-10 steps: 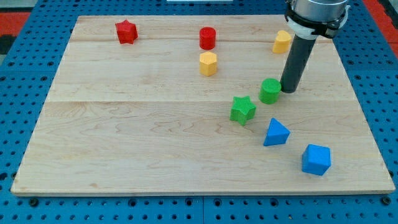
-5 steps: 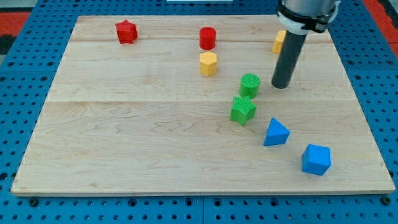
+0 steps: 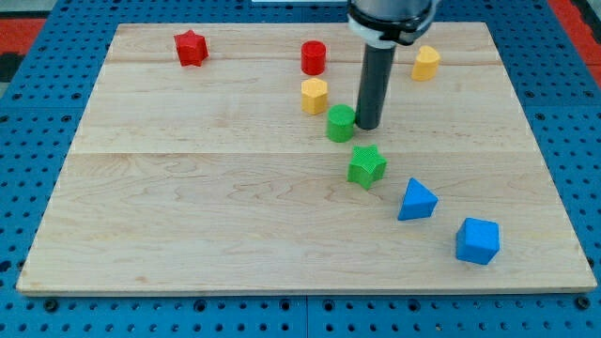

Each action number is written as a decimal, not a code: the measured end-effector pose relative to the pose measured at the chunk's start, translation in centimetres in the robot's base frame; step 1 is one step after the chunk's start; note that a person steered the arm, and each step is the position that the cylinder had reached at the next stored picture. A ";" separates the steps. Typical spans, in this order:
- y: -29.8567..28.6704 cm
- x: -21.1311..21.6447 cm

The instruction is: Move green circle and green star bottom of the yellow hexagon in a line

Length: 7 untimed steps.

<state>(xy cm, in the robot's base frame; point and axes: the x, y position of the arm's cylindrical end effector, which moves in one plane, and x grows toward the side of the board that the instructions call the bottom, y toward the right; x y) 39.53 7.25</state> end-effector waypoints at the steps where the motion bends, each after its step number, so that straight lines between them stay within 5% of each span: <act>1: -0.3 0.1; 7: -1.5 0.2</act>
<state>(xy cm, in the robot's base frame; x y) 39.76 5.78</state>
